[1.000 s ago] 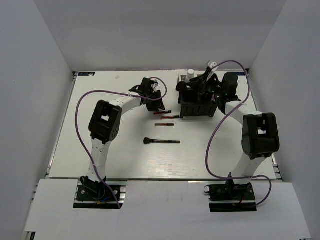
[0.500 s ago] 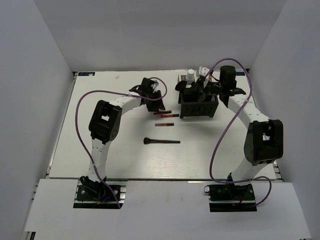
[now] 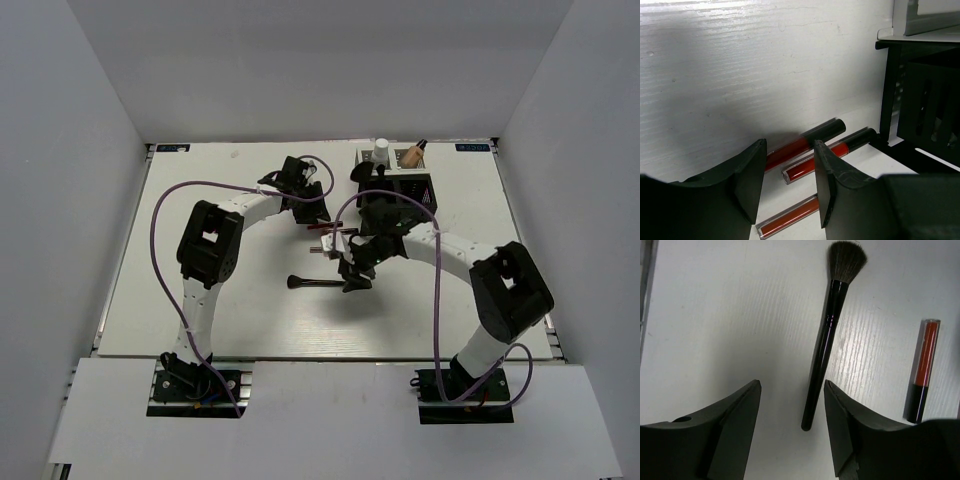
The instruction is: Organize the makeup
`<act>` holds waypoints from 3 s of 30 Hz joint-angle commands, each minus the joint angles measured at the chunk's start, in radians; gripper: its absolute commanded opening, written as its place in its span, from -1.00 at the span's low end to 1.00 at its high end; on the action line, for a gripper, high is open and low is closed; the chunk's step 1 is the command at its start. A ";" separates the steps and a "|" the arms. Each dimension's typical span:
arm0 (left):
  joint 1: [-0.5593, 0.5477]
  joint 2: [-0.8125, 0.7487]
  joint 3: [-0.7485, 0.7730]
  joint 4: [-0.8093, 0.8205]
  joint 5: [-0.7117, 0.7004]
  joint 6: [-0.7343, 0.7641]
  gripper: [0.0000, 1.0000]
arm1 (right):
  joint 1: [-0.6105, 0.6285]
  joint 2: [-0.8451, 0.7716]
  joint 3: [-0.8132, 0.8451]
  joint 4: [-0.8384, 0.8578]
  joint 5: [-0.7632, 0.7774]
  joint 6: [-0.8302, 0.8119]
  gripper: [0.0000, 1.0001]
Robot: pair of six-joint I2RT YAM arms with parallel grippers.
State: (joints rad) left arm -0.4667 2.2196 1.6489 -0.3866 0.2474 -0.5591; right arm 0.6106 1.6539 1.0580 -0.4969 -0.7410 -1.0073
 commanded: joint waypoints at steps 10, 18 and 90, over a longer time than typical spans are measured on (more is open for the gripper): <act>-0.009 -0.055 -0.035 -0.054 -0.002 0.004 0.07 | 0.159 0.093 0.074 0.161 0.354 0.237 0.23; 0.000 -0.067 -0.052 -0.052 0.001 0.005 0.07 | 0.218 0.199 0.161 0.133 0.413 0.305 0.21; 0.000 -0.129 -0.135 -0.034 0.003 0.001 0.07 | -0.480 0.106 0.007 1.295 -0.138 0.915 0.07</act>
State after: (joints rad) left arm -0.4675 2.1353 1.5181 -0.3672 0.2565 -0.5690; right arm 0.1421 1.7535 1.0721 0.7593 -0.8532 -0.0654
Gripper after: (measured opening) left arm 0.535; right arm 0.523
